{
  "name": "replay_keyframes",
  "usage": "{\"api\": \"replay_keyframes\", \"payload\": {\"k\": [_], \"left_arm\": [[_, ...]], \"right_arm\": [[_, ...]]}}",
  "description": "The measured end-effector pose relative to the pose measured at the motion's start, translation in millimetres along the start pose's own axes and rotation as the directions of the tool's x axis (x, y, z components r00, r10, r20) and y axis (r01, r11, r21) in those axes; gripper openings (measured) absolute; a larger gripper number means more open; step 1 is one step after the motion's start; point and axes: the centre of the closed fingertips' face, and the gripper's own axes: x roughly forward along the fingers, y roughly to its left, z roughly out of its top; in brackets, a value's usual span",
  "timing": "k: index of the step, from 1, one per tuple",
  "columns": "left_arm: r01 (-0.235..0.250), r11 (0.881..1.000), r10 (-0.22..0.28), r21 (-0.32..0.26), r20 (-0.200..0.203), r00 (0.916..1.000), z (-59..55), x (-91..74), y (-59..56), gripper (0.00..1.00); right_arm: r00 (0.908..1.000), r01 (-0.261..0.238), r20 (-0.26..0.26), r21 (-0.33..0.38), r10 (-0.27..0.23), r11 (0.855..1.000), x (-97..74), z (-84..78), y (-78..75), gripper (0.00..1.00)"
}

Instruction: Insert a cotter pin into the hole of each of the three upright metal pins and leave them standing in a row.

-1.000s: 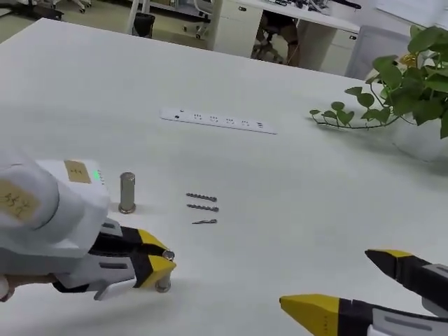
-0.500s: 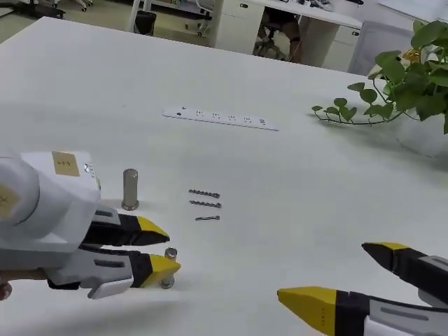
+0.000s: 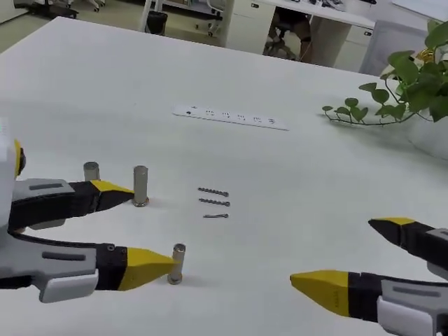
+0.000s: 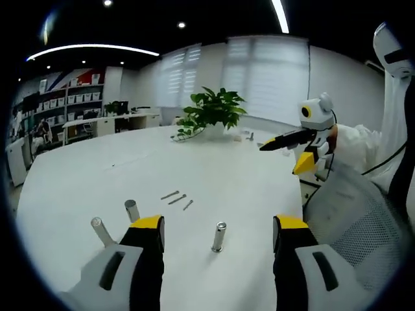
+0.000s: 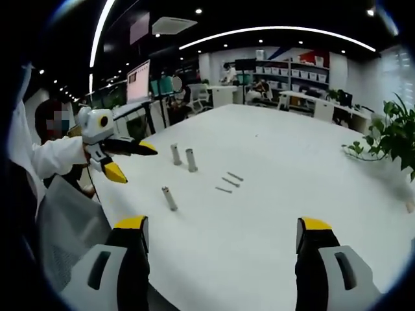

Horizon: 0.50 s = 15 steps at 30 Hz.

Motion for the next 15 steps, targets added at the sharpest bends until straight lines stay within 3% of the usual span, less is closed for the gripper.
{"api": "replay_keyframes", "payload": {"k": [2, 6, 9, 10, 13, 15], "left_arm": [[-0.003, 0.998, 0.003, -0.061, 0.003, 1.0, -2.0, -2.5, -0.9, 0.75], [-0.022, 0.999, 0.021, -0.043, -0.007, 0.9998, -5.1, -5.7, -1.7, 0.81], [-0.019, 0.999, 0.018, -0.038, -0.018, 0.9997, -8.3, -7.3, -6.2, 0.89], [-0.015, 0.999, 0.014, -0.037, -0.021, 0.9997, -9.2, -7.7, -8.7, 0.92], [0.002, 1.0, -0.003, -0.027, -0.031, 0.9995, -12.0, -8.6, -18.1, 0.98], [-0.001, 1.0, 0.0, -0.009, -0.046, 0.9989, -14.0, -9.9, -20.9, 0.99]], "right_arm": [[0.9985, -0.048, -0.029, -0.067, 0.046, 0.997, 1.9, 2.8, 0.1, 0.9], [0.9955, -0.069, -0.076, -0.18, 0.056, 0.981, 5.8, 11.5, -10.7, 0.88], [0.9871, -0.138, -0.115, -0.267, 0.111, 0.954, 9.9, 18.9, -9.3, 0.77], [0.9872, -0.137, -0.117, -0.28, 0.108, 0.95, 12.2, 21.8, -10.8, 0.75], [0.9764, -0.192, -0.162, -0.347, 0.143, 0.918, 17.9, 24.6, -9.6, 0.7], [0.9778, -0.191, -0.166, -0.456, 0.128, 0.869, 22.9, 32.7, -12.7, 0.6]]}}
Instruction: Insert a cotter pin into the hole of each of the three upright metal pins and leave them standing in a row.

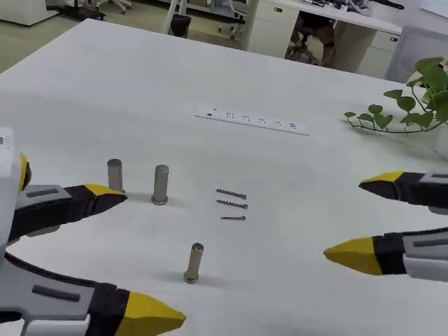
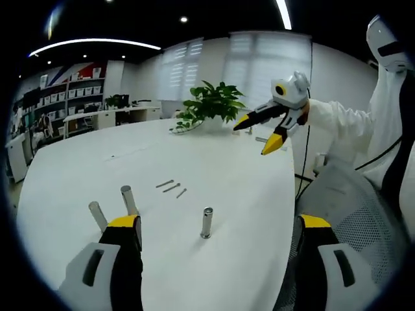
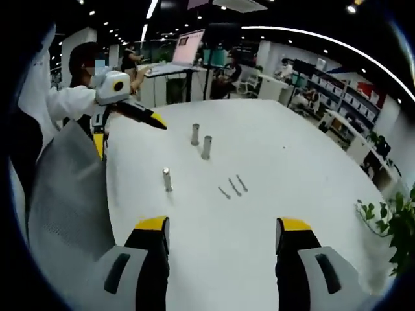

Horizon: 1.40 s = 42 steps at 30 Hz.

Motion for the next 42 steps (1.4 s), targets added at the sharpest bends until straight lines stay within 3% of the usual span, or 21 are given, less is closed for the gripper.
{"api": "replay_keyframes", "payload": {"k": [2, 5, 9, 11, 14, 17, 19, 21, 23, 25, 26, 29, 37, 42], "left_arm": [[-0.024, 1.0, 0.024, 0.004, -0.003, 0.9997, -0.5, -1.5, 1.0, 0.99], [-0.027, 1.0, 0.027, -0.012, 0.011, 0.9996, 2.2, -3.3, -2.0, 0.99], [-0.018, 1.0, 0.018, -0.016, 0.015, 0.9997, 4.1, -5.6, -8.4, 0.99], [-0.032, 0.999, 0.032, -0.018, 0.011, 0.9994, 3.0, -6.9, -6.5, 0.99], [-0.052, 0.998, 0.052, -0.028, 0.013, 0.9985, 2.2, -8.9, -3.4, 0.99], [-0.061, 0.997, 0.062, -0.04, 0.023, 0.9978, 1.9, -11.3, -1.3, 0.99], [-0.08, 0.996, 0.081, -0.041, 0.02, 0.9965, 0.8, -12.4, 2.1, 0.99], [-0.094, 0.995, 0.095, -0.044, 0.021, 0.9953, 0.7, -13.4, 4.8, 0.98], [-0.106, 0.993, 0.107, -0.053, 0.025, 0.9939, 0.9, -15.2, 7.2, 0.97], [-0.115, 0.992, 0.117, -0.058, 0.026, 0.9928, 1.5, -16.2, 7.5, 0.96], [-0.123, 0.991, 0.124, -0.059, 0.028, 0.9918, 3.4, -15.5, 5.4, 0.96], [-0.143, 0.988, 0.145, -0.049, 0.031, 0.9889, 4.3, -18.8, 8.3, 0.96], [-0.145, 0.988, 0.147, -0.052, 0.03, 0.9887, 4.8, -22.5, 10.2, 0.95], [-0.145, 0.988, 0.145, -0.055, 0.011, 0.9893, -0.7, -21.9, 11.5, 0.92]], "right_arm": [[0.9997, -0.012, -0.023, -0.04, 0.011, 0.999, 4.6, 2.4, -2.9, 0.56], [0.9982, -0.045, -0.042, -0.068, 0.043, 0.997, 12.3, 4.2, -12.7, 0.52], [0.9949, -0.093, -0.05, -0.116, 0.088, 0.989, 28.3, 13.6, -14.3, 0.46], [0.9919, -0.123, -0.05, -0.142, 0.116, 0.982, 35.7, 18.7, -11.7, 0.43], [0.9784, -0.203, -0.076, -0.189, 0.192, 0.961, 50.7, 24.0, -3.5, 0.36], [0.9724, -0.228, -0.1, -0.228, 0.211, 0.946, 63.4, 27.4, -3.1, 0.31], [0.9613, -0.272, -0.116, -0.262, 0.25, 0.926, 74.5, 30.0, 0.8, 0.27], [0.9536, -0.296, -0.135, -0.265, 0.269, 0.918, 87.4, 30.5, 1.9, 0.2], [0.9375, -0.338, -0.181, -0.271, 0.297, 0.901, 101.6, 26.1, 4.8, 0.16], [0.9284, -0.356, -0.215, -0.283, 0.303, 0.891, 110.4, 22.0, 4.3, 0.17], [0.9163, -0.378, -0.245, -0.271, 0.317, 0.885, 115.1, 17.1, 5.5, 0.18], [0.9001, -0.411, -0.276, -0.284, 0.337, 0.866, 125.9, 11.4, 7.4, 0.17], [0.8623, -0.467, -0.363, -0.298, 0.353, 0.833, 152.1, -4.6, 8.3, 0.09], [0.8457, -0.481, -0.402, -0.292, 0.35, 0.826, 163.8, -13.6, 7.4, 0.07]]}}
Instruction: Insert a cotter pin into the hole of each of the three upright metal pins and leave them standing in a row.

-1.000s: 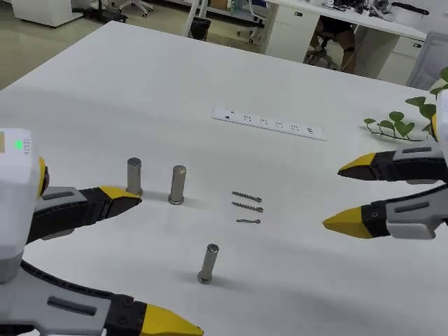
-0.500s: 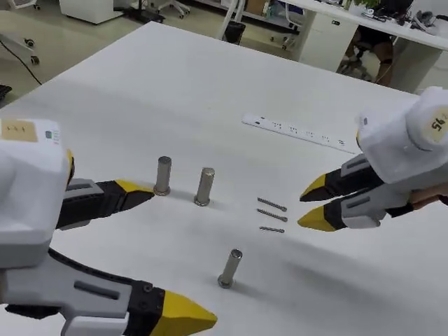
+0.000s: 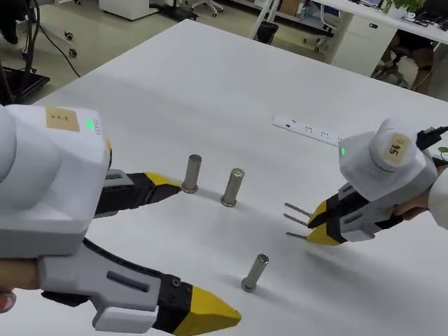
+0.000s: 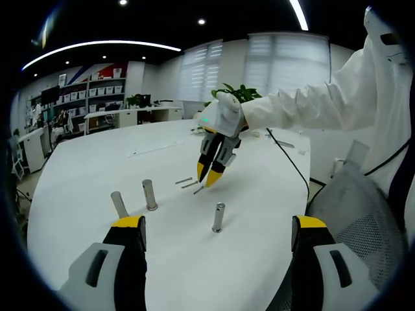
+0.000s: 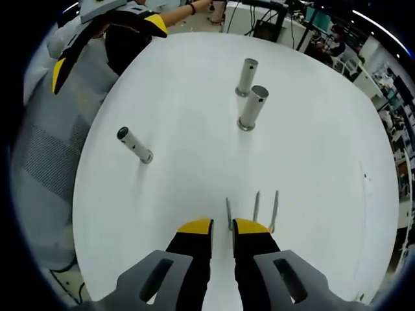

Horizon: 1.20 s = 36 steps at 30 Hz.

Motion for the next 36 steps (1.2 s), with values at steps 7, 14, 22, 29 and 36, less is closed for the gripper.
{"api": "replay_keyframes", "payload": {"k": [7, 14, 22, 29, 36], "left_arm": [[0.003, 1.0, -0.003, -0.01, -0.008, 1.0, -2.9, -0.2, -0.8, 0.91], [-0.022, 1.0, 0.022, -0.02, -0.015, 0.9996, -6.1, -1.6, 8.6, 0.9], [-0.025, 0.999, 0.025, -0.041, -0.005, 0.9997, -7.6, -2.5, 11.1, 0.87], [-0.019, 0.999, 0.018, -0.037, -0.019, 0.9997, -10.2, -1.7, 8.6, 0.85], [-0.002, 1.0, 0.002, -0.022, -0.04, 0.9992, -12.5, 2.4, 2.4, 0.85]], "right_arm": [[0.9997, -0.012, -0.023, 0.024, 0.012, 1.0, 8.6, -5.9, -6.5, 0.0], [0.9988, -0.036, -0.033, 0.021, 0.037, 0.999, 11.7, -7.7, -7.2, 0.01], [0.9955, -0.058, -0.076, -0.019, 0.056, 0.998, 16.8, -10.3, -1.7, 0.01], [0.9906, -0.054, -0.127, -0.019, 0.051, 0.998, 19.5, -12.1, -4.8, 0.0], [0.976, -0.071, -0.208, -0.023, 0.065, 0.997, 20.5, -11.3, -5.6, 0.0]]}}
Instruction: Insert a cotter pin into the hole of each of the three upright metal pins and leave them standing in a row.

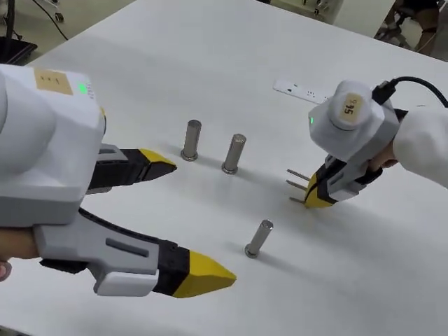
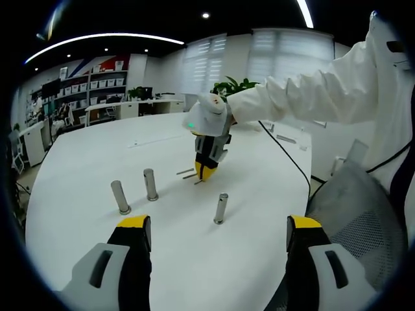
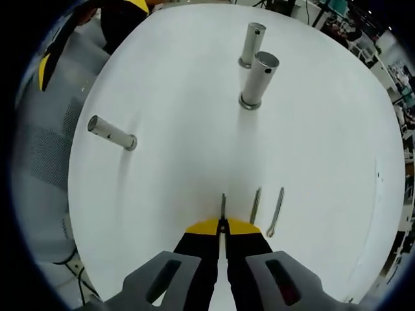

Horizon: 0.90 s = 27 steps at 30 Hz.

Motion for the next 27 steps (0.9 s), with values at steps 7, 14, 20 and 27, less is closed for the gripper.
{"api": "replay_keyframes", "payload": {"k": [7, 14, 20, 27], "left_arm": [[0.019, 1.0, -0.018, -0.015, 0.004, 0.9998, 0.4, 1.7, -7.8, 0.84], [0.009, 1.0, -0.009, -0.023, 0.022, 0.9997, 5.0, 1.4, -7.5, 0.83], [-0.007, 1.0, 0.007, -0.007, 0.018, 0.9998, 8.2, 0.2, -2.9, 0.84], [0.005, 1.0, -0.005, 0.019, 0.017, 0.9998, 13.2, 3.0, -7.0, 0.83]], "right_arm": [[0.9983, -0.004, -0.059, -0.004, 0.003, 1.0, -1.1, -2.5, 2.5, 0.0], [0.9959, 0.032, -0.084, -0.038, -0.035, 0.999, -1.4, -3.3, 1.5, 0.0], [0.998, 0.038, -0.051, -0.019, -0.039, 0.999, -4.8, -7.3, 8.5, 0.0], [0.9901, 0.125, 0.061, 0.025, -0.126, 0.992, -25.4, -3.6, 23.5, 0.0]]}}
